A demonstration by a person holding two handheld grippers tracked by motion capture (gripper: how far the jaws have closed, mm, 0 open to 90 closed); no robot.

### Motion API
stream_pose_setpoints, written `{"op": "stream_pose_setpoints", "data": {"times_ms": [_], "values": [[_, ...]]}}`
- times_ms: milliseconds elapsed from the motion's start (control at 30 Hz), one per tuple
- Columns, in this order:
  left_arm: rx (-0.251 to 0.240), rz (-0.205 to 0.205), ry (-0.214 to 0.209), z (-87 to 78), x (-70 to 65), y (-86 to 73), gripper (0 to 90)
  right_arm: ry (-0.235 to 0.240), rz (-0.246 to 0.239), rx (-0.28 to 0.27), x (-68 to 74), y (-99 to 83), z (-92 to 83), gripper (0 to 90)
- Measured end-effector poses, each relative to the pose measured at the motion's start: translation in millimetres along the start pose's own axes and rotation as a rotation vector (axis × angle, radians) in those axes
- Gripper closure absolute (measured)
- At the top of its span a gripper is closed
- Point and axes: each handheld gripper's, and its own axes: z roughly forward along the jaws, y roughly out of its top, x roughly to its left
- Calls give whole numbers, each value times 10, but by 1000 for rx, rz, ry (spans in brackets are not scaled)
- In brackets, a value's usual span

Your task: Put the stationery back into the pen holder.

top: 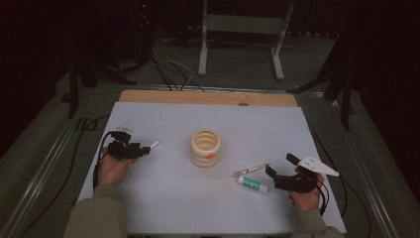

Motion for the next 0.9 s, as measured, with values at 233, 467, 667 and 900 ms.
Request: {"op": "stream_pose_setpoints", "data": {"times_ms": [233,467,667,900], "values": [[64,57,57,80,-33,-25,724,3,5,5,-5,-8,10,0],[72,96,105,89,-68,-29,794,4,9,4,-12,-9,5,0],[48,65,52,52,-37,-26,795,3,18,1,-26,-9,-1,0],[-10,42,16,-39,-60,4,795,3,19,-2,-24,-11,-7,0]]}}
